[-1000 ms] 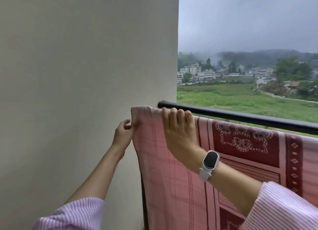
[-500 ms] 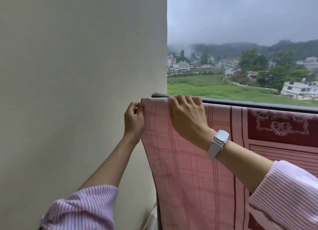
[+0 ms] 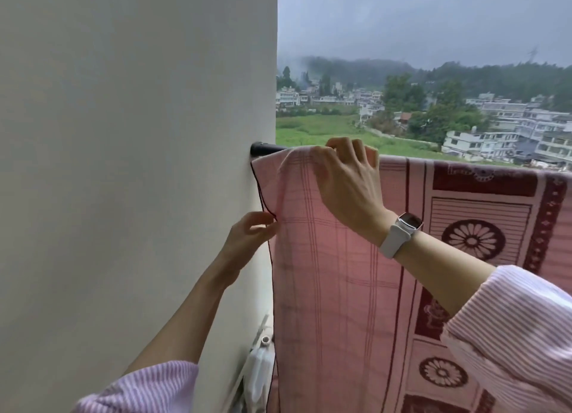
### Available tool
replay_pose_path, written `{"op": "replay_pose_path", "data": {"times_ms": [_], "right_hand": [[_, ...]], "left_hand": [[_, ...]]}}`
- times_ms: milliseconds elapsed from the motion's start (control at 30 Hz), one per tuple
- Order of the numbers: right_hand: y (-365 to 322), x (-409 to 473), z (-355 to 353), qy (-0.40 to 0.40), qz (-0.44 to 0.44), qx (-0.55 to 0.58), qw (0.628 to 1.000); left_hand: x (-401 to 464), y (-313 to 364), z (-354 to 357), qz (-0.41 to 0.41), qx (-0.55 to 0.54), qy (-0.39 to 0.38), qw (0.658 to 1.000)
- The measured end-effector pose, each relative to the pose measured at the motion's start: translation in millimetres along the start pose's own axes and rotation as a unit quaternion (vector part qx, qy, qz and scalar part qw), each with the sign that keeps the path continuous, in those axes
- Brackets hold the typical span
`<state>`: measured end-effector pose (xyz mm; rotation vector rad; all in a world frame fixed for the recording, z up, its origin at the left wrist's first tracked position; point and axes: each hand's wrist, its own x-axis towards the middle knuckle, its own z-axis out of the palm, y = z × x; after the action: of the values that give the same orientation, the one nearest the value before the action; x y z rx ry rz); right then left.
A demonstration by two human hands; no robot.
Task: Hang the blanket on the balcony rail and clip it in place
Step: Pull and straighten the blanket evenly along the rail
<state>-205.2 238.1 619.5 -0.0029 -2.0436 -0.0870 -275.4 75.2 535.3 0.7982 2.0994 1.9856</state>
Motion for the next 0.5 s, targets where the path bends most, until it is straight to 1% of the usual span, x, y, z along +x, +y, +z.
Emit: {"op": "replay_pose_path", "data": {"times_ms": [33, 100, 233, 300, 367, 433, 500], "right_hand": [[-1, -7, 3, 0.002, -0.016, -0.006, 1.0], [-1, -16, 7, 0.002, -0.034, -0.007, 0.999], [-1, -20, 6, 0.003, -0.025, -0.015, 1.0], [-2, -21, 6, 0.0, -0.027, -0.02, 0.999], [-4, -22, 7, -0.001, -0.026, -0.026, 0.999], [-6, -22, 8, -0.004, -0.026, -0.03, 0.999], [-7, -22, 8, -0.007, -0.026, -0.034, 0.999]], "left_hand": [[-2, -9, 2, -0.012, 0.016, -0.01, 1.0], [-1, -21, 5, -0.023, 0.013, -0.016, 1.0], [7, -30, 8, -0.088, -0.035, -0.02, 0.995], [7, -36, 9, -0.098, -0.037, -0.046, 0.993], [6, -42, 10, -0.106, -0.038, -0.052, 0.992], [3, -48, 9, -0.1, -0.038, -0.017, 0.994], [-1, -49, 7, -0.057, -0.03, 0.045, 0.997]]}}
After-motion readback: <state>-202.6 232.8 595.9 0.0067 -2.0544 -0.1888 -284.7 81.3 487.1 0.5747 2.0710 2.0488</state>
